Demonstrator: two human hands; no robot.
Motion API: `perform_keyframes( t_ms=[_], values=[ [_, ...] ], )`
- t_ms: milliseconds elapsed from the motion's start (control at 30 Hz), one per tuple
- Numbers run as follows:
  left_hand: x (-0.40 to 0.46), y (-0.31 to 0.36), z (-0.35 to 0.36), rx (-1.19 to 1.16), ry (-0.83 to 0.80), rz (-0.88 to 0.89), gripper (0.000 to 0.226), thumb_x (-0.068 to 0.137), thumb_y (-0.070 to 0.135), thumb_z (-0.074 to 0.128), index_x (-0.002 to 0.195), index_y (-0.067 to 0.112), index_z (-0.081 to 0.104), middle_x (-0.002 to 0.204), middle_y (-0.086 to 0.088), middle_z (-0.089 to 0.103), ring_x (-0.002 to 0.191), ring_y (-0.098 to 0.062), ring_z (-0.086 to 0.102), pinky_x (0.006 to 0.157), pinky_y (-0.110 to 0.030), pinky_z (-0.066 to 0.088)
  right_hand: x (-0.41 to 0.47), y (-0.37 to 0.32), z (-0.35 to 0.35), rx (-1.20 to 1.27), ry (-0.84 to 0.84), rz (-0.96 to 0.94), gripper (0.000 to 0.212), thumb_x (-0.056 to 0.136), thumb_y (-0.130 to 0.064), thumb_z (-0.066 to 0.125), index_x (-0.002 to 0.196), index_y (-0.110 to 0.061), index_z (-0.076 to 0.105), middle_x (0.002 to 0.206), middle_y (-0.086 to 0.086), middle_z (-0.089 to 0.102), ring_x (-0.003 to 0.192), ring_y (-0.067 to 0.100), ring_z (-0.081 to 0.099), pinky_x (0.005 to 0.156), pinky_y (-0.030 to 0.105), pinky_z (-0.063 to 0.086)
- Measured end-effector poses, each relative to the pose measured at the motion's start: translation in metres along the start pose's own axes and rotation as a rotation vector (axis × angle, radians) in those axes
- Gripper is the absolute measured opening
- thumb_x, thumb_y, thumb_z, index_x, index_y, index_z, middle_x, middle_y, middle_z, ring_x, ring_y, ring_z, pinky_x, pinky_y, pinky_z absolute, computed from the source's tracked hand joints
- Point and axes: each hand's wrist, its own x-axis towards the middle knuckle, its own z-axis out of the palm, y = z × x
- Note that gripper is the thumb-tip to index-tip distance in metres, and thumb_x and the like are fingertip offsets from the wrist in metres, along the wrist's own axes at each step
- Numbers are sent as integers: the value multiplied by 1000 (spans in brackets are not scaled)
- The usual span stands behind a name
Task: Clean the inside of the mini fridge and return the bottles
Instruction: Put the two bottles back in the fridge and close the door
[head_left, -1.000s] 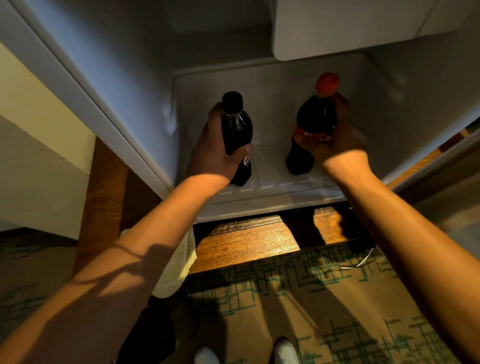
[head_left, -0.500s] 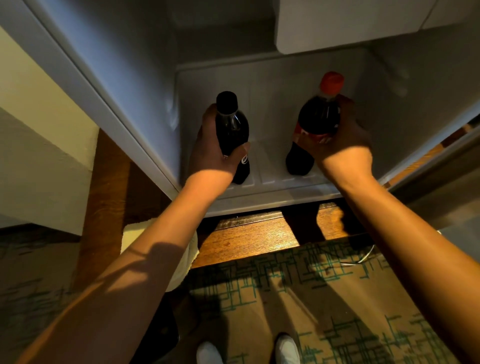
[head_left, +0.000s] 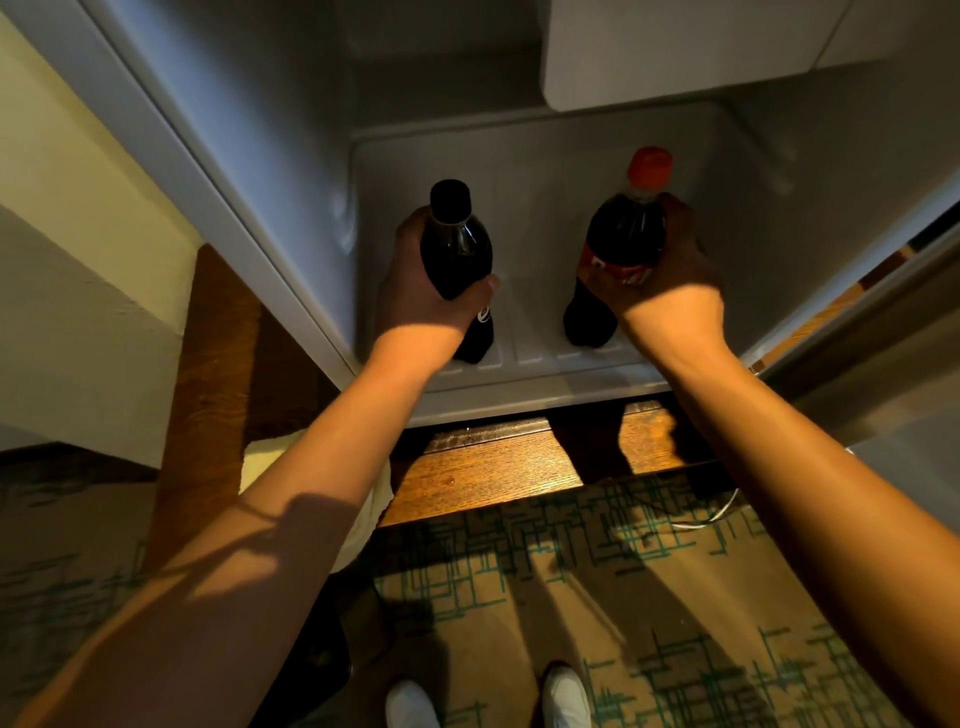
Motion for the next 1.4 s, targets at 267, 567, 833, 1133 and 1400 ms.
perform_keyframes(
  t_ms=[267, 567, 833, 1133, 1400],
  values=[
    [-27, 26, -15, 105, 175, 38, 88, 78, 27, 82, 151, 25, 34, 149, 0, 45, 135, -11, 43, 113, -33, 40, -20, -6, -28, -171, 6, 7, 83, 80, -44, 70, 150, -24, 30, 136, 13, 57, 116, 36, 59, 87, 40, 50],
    [-104, 87, -50, 134, 192, 335, 1, 94, 24, 64, 95, 23, 64, 94, 11, 58, 94, -3, 57, 84, -23, 46, -83, -56, -104, -90, -100, -505, 15, 96, -29, 59, 92, -17, 67, 89, -8, 64, 85, 10, 62, 78, 35, 51],
    [-95, 203, -113, 294, 215, 851, 15, 96, 12, 61, 88, 3, 69, 92, -7, 67, 89, -23, 62, 80, -33, 48, -95, -128, -206, -132, 57, -652, 15, 93, -22, 62, 97, -11, 71, 98, -2, 67, 92, 16, 64, 79, 35, 52],
    [-40, 258, -132, 639, 22, 739, 50, 95, 52, 40, 130, 22, 61, 147, -4, 49, 142, -25, 37, 112, -46, 34, -77, -158, -286, -374, 193, -517, 48, 93, -42, 54, 134, -17, 57, 145, 5, 48, 136, 20, 42, 106, 36, 39],
    [-6, 258, -125, 891, -137, 533, 67, 95, 72, 20, 152, 40, 31, 168, 4, 13, 156, -25, 1, 123, -52, 8, -69, -124, -350, -758, 188, -254, 70, 95, -57, 41, 151, -15, 36, 160, 11, 30, 149, 30, 25, 118, 52, 28]
  ],
)
